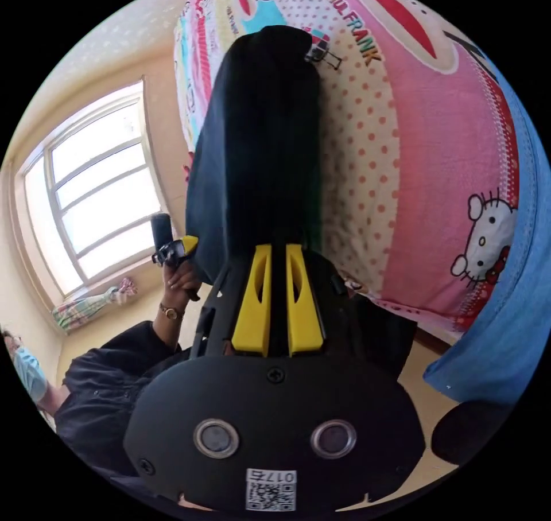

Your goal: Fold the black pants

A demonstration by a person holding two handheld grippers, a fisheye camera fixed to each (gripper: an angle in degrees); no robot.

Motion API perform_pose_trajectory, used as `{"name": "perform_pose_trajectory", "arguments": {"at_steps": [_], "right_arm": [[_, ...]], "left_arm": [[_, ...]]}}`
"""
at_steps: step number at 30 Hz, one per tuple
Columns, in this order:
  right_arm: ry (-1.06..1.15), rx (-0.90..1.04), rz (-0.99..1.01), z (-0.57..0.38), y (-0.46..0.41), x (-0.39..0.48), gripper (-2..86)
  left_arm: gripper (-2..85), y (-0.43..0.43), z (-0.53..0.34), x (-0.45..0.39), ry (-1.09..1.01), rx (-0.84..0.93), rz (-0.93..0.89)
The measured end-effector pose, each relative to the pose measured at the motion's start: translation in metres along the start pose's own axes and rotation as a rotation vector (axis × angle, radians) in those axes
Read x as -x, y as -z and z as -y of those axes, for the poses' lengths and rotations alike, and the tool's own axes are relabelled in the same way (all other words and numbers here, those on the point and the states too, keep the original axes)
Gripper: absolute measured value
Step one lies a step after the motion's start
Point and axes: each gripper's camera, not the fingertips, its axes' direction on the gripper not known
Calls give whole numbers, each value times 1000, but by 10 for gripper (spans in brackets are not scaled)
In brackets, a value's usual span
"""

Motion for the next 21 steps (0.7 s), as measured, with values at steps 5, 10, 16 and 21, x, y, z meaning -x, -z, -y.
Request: {"name": "perform_pose_trajectory", "arguments": {"at_steps": [5,10,16,21], "right_arm": [[-94,23,-22,-6,-22,-54,53],[-213,94,-128,-3,-14,-91,90],[-55,-19,-86,-21,52,-64,139],[5,-113,1,-6,70,-83,215]], "left_arm": [[71,4,-4,11,118,71,187],[97,-35,-25,41,242,202,348],[163,26,-52,-4,101,-48,177],[205,64,-50,-1,105,-227,165]]}}
